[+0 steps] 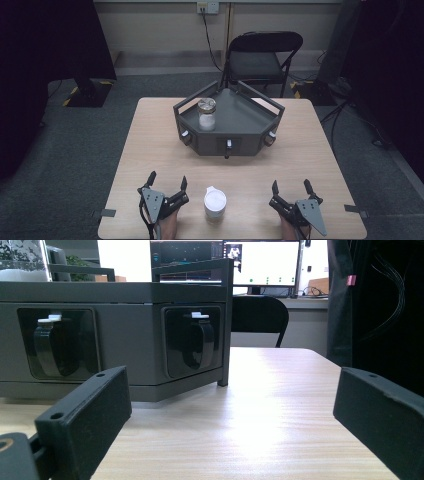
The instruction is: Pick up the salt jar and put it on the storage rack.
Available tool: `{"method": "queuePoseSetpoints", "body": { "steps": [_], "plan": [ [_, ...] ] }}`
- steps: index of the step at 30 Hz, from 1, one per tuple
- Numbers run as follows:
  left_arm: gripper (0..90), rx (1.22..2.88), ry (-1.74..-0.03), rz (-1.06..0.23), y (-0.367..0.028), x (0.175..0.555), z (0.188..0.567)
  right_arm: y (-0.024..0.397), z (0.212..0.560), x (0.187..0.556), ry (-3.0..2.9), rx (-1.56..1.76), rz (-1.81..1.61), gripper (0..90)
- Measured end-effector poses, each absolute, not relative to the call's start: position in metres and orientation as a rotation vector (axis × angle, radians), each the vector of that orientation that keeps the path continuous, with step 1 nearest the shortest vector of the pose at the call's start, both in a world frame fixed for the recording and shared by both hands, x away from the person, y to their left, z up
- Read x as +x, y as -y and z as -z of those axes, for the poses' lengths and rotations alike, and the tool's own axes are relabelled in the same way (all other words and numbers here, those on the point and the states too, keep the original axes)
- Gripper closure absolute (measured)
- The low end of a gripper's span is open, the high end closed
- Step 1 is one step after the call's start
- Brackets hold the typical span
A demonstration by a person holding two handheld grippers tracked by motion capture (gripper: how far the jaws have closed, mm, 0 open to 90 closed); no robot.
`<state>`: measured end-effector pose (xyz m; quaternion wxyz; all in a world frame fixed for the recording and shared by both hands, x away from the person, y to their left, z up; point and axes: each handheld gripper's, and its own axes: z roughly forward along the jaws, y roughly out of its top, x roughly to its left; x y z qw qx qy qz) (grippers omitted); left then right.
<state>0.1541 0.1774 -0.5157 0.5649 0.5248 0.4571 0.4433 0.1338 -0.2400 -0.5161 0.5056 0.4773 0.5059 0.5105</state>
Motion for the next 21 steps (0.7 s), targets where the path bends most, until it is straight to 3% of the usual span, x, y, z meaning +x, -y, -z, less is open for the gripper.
{"method": "queuePoseSetpoints", "body": {
  "steps": [21],
  "plan": [
    [0.2, 1.263, -1.078, -1.089, -0.1716, 0.1521, 0.5174, 0.2401, 0.5158, 0.1338, -1.220, 1.156, -1.233, 0.5]
  ]
}}
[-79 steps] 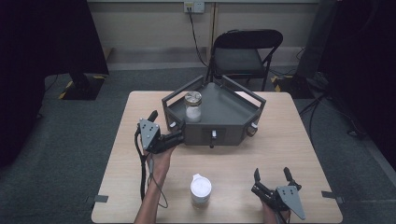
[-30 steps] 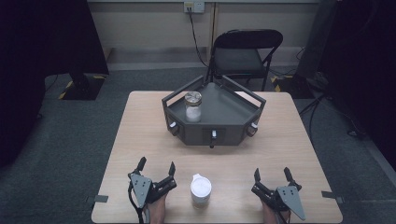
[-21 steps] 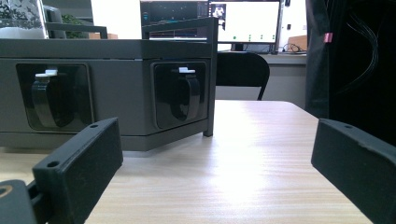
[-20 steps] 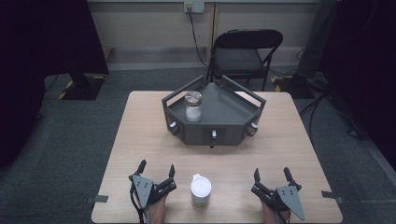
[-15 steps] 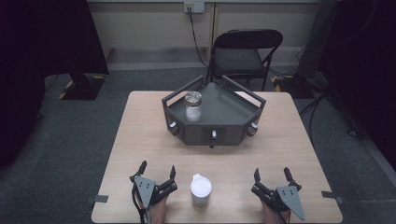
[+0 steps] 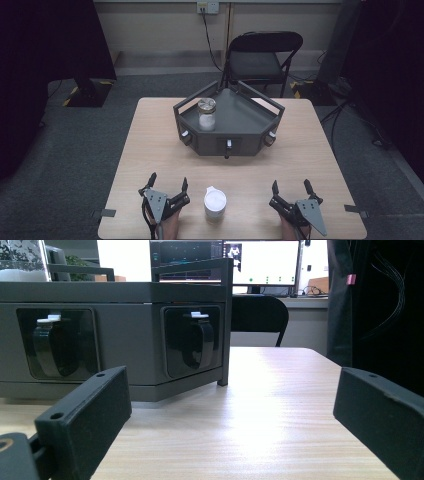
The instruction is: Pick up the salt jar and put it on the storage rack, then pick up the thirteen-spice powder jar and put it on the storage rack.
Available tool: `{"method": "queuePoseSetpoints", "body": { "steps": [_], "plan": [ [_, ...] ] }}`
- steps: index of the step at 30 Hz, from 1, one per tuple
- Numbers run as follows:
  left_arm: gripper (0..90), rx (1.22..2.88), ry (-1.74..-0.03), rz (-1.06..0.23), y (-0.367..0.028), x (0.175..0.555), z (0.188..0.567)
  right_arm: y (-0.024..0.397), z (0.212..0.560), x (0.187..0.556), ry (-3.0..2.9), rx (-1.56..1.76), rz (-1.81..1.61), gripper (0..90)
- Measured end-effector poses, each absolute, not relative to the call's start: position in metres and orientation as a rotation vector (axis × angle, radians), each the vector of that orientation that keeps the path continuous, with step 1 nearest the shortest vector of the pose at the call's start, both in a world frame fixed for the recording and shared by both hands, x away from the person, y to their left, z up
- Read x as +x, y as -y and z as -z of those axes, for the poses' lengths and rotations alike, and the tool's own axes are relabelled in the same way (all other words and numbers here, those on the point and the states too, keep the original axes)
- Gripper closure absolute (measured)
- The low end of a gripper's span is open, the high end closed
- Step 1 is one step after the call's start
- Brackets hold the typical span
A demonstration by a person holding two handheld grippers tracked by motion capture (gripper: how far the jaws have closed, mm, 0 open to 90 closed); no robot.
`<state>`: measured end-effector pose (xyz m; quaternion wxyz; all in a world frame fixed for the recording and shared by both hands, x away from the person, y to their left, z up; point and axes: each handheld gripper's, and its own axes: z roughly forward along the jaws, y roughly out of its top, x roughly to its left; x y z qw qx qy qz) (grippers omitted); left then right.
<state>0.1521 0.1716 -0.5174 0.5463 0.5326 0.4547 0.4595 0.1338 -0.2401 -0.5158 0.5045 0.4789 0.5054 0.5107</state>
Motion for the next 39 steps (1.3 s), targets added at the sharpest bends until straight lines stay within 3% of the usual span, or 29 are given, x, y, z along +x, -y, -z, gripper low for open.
{"method": "queuePoseSetpoints", "body": {
  "steps": [39],
  "plan": [
    [0.2, 1.262, -1.077, -1.090, -0.1717, 0.1524, 0.5175, 0.2444, 0.5109, 0.1366, -1.271, 1.143, -1.244, 0.0]
  ]
}}
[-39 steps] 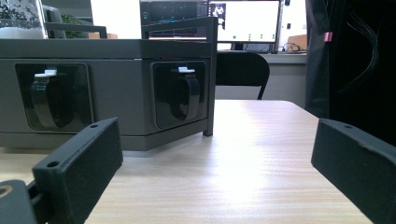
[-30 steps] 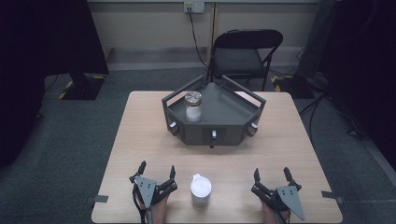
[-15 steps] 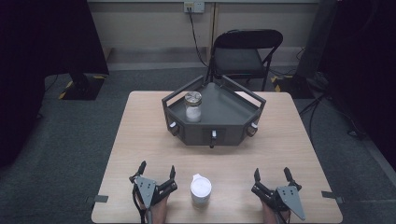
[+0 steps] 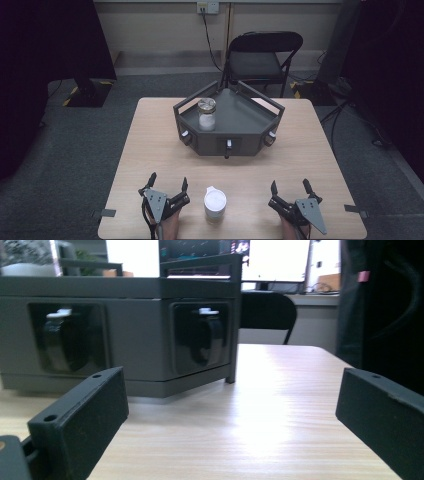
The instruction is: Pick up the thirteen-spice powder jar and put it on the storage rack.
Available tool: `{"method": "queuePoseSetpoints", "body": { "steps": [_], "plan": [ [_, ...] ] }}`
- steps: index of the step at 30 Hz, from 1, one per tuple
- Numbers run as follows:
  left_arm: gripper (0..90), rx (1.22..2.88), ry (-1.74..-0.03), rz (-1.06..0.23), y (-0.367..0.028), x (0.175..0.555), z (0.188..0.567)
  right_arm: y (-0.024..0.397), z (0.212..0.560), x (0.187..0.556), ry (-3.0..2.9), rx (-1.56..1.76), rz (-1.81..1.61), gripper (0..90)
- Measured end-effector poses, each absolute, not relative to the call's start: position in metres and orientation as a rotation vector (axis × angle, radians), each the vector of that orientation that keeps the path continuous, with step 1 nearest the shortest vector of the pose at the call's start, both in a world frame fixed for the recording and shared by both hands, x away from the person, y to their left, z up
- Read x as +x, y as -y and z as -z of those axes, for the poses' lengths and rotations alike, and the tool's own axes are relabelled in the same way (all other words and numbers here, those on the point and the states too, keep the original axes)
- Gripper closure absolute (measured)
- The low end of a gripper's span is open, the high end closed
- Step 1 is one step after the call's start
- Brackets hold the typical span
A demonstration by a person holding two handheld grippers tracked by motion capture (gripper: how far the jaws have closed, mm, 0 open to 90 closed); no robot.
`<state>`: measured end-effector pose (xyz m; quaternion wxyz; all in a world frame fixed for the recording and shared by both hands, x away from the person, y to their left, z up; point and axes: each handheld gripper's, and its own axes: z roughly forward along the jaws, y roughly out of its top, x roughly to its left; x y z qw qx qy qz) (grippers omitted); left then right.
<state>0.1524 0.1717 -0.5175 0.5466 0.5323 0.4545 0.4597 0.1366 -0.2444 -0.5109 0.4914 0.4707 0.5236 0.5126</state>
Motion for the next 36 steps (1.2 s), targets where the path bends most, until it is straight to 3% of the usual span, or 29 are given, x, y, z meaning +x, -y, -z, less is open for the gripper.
{"method": "queuePoseSetpoints", "body": {
  "steps": [21, 36],
  "plan": [
    [0.2, 1.262, -1.074, -1.086, -0.172, 0.153, 0.518, 0.194, 0.456, 0.123, -1.457, 0.847, -1.635, 0.0],
    [0.2, 1.264, -1.073, -1.085, -0.173, 0.153, 0.517, 0.165, 0.478, 0.116, -1.629, 0.801, -1.676, 3.4]
  ]
}}
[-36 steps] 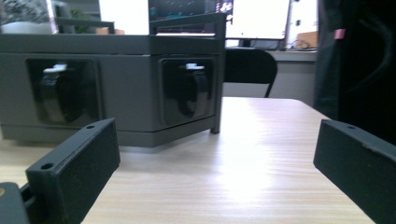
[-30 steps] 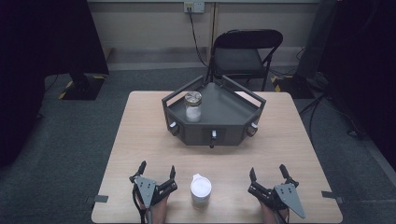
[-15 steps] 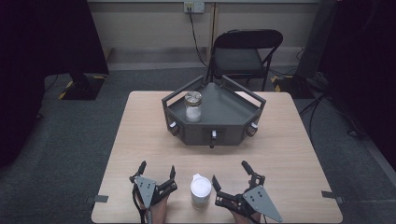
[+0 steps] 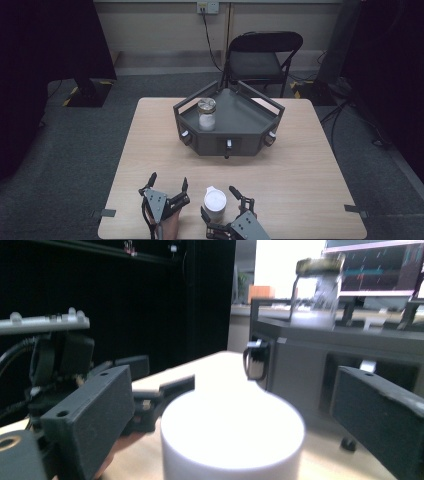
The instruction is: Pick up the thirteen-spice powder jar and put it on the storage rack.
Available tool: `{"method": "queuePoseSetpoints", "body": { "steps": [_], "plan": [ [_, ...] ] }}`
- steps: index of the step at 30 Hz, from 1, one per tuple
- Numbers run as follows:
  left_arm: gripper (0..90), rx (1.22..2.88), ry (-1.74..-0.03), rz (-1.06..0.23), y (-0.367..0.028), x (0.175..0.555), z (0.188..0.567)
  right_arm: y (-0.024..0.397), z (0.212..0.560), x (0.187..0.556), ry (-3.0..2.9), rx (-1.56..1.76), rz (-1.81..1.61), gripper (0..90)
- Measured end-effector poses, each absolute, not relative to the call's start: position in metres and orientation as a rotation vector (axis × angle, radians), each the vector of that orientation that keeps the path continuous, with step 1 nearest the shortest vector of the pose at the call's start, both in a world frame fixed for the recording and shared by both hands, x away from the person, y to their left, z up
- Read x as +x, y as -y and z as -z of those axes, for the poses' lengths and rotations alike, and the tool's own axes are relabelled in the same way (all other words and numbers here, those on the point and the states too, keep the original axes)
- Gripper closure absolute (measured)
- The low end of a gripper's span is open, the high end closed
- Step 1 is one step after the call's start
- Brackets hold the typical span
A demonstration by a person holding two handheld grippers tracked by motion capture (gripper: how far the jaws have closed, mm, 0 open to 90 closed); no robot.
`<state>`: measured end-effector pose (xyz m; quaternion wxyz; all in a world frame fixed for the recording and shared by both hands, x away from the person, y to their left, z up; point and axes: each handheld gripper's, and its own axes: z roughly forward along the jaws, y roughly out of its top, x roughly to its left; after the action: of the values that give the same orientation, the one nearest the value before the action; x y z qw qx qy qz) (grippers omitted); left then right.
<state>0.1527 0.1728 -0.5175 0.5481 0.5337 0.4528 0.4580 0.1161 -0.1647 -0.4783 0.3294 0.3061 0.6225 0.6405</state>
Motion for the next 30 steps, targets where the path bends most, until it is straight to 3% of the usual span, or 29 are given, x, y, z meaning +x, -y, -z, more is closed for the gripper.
{"method": "queuePoseSetpoints", "body": {
  "steps": [7, 30],
  "plan": [
    [0.2, 1.265, -1.072, -1.085, -0.173, 0.153, 0.517, 0.160, 0.493, 0.108, -1.616, 0.819, -1.636, 8.8],
    [0.2, 1.263, -1.074, -1.086, -0.172, 0.153, 0.518, 0.162, 0.488, 0.116, -1.698, 0.852, -1.612, 29.5]
  ]
}}
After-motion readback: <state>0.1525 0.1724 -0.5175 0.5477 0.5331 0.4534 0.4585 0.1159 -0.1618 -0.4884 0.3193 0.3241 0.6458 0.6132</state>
